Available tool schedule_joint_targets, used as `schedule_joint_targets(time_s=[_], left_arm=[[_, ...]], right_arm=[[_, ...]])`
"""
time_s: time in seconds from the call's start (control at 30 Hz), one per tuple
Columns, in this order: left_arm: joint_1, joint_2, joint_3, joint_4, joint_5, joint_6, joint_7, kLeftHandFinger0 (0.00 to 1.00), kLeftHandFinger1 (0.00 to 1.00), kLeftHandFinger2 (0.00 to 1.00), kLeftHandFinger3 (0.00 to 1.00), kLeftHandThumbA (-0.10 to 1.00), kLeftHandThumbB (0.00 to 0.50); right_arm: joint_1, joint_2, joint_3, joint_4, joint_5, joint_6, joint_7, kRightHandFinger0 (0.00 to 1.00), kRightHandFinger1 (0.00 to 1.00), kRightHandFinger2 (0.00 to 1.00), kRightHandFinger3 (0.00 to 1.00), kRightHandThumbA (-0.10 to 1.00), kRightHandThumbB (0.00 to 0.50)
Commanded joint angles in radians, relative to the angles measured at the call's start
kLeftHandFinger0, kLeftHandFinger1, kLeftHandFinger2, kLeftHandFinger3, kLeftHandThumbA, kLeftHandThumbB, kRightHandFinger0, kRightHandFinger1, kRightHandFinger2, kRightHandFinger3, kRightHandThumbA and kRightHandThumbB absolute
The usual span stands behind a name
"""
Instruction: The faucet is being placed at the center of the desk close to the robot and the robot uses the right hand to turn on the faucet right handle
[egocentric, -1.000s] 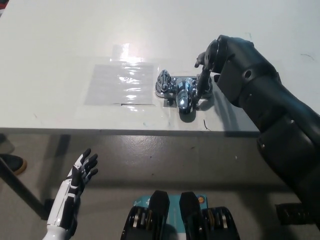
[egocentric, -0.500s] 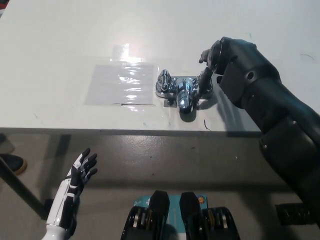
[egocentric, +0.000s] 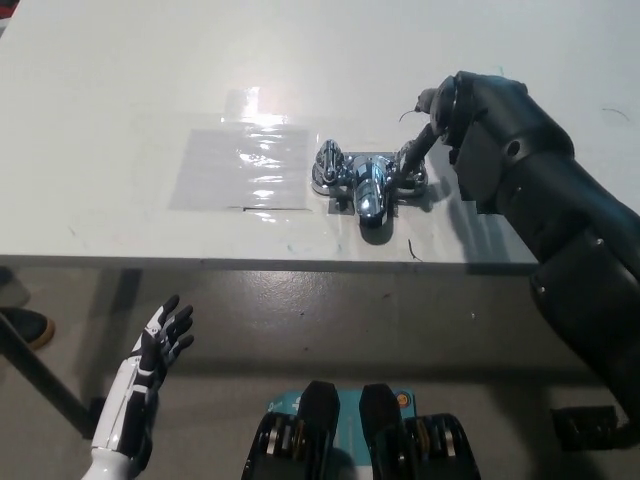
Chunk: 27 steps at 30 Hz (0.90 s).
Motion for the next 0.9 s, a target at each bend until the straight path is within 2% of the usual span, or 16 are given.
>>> schedule_joint_targets(time_s=[0.0, 0.07, 0.2, 0.4, 0.53, 0.67, 0.7, 0.8, 0.87], left_arm=[[-0.009, 0.012, 0.002, -0.034, -0.013, -0.032, -0.014, 1.00, 1.00, 1.00, 1.00, 1.00, 0.205], [-0.010, 0.012, 0.003, -0.030, -0.011, -0.040, -0.014, 1.00, 1.00, 1.00, 1.00, 1.00, 0.200], [-0.010, 0.007, 0.004, -0.031, -0.010, -0.038, -0.013, 1.00, 1.00, 1.00, 1.00, 1.00, 0.196], [-0.012, 0.008, 0.003, -0.028, 0.001, -0.039, -0.013, 1.00, 1.00, 1.00, 1.00, 1.00, 0.202], [-0.011, 0.010, 0.003, -0.028, -0.002, -0.039, -0.016, 1.00, 1.00, 1.00, 1.00, 1.00, 0.219], [-0.011, 0.010, 0.003, -0.036, -0.001, -0.037, -0.017, 1.00, 1.00, 1.00, 1.00, 1.00, 0.199], [-0.012, 0.009, 0.004, -0.037, -0.003, -0.034, -0.017, 1.00, 1.00, 1.00, 1.00, 1.00, 0.200], [-0.013, 0.009, 0.004, -0.035, -0.007, -0.029, -0.019, 1.00, 1.00, 1.00, 1.00, 1.00, 0.211], [-0.014, 0.009, 0.004, -0.033, -0.006, -0.033, -0.019, 1.00, 1.00, 1.00, 1.00, 1.00, 0.212]], right_arm=[[-0.050, -0.045, 0.012, 0.006, -0.036, 0.002, 0.009, 1.00, 1.00, 1.00, 1.00, 1.00, 0.238], [-0.053, -0.053, 0.013, 0.013, -0.033, 0.002, 0.046, 1.00, 1.00, 1.00, 1.00, 1.00, 0.224], [-0.054, -0.057, 0.029, 0.017, -0.044, 0.016, 0.058, 1.00, 1.00, 1.00, 1.00, 1.00, 0.254], [-0.058, -0.069, 0.051, 0.023, -0.058, 0.013, 0.104, 1.00, 1.00, 1.00, 1.00, 1.00, 0.261], [-0.053, -0.071, 0.068, 0.021, -0.070, 0.007, 0.093, 1.00, 1.00, 1.00, 1.00, 1.00, 0.282], [-0.056, -0.073, 0.075, 0.021, -0.070, 0.000, 0.105, 1.00, 1.00, 1.00, 1.00, 1.00, 0.257], [-0.059, -0.073, 0.078, 0.022, -0.073, 0.001, 0.106, 1.00, 1.00, 1.00, 1.00, 1.00, 0.270], [-0.059, -0.075, 0.075, 0.021, -0.072, -0.002, 0.095, 1.00, 1.00, 1.00, 1.00, 1.00, 0.248], [-0.049, -0.078, 0.062, 0.012, -0.065, 0.005, 0.030, 1.00, 1.00, 1.00, 1.00, 0.98, 0.269]])
